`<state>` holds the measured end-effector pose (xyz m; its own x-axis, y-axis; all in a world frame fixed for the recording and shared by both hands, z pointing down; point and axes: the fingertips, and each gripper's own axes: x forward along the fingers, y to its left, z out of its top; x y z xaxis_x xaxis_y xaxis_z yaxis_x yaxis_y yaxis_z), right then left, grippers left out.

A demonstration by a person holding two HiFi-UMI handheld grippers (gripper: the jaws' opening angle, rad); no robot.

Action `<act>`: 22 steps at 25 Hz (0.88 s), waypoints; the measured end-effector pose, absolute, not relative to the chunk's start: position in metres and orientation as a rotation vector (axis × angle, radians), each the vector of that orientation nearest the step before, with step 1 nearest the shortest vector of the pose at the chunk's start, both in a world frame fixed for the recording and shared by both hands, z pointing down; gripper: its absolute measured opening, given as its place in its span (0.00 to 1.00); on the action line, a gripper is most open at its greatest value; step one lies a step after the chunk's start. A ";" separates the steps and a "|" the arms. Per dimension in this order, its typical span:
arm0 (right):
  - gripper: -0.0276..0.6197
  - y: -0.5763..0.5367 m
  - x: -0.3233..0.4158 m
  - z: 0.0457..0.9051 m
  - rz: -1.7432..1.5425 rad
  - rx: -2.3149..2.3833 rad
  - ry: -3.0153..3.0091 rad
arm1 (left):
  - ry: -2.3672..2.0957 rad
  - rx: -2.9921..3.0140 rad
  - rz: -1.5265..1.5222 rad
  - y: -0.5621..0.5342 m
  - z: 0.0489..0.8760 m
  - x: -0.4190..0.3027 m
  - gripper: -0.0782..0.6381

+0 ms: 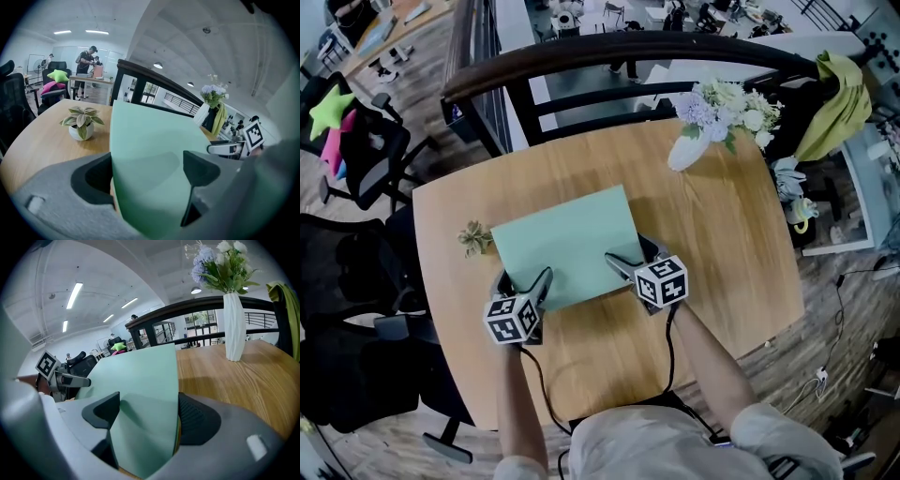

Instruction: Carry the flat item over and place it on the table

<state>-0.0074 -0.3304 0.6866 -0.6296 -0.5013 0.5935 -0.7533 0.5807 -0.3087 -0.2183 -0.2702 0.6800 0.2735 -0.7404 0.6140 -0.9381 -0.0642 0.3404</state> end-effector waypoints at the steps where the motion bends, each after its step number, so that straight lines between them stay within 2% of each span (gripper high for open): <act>1: 0.66 -0.331 -0.008 0.688 0.766 1.003 -2.362 | -1.514 1.848 0.367 -0.271 0.682 -0.219 0.78; 22: 0.67 -0.342 -0.012 0.705 0.832 0.986 -2.300 | -1.469 1.794 0.396 -0.280 0.706 -0.223 0.78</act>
<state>-0.0124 -0.3417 0.7054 -0.6133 -0.4588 0.6430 -0.7640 0.5512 -0.3355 -0.2232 -0.2804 0.7060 0.2867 -0.6923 0.6622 -0.9313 -0.0393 0.3621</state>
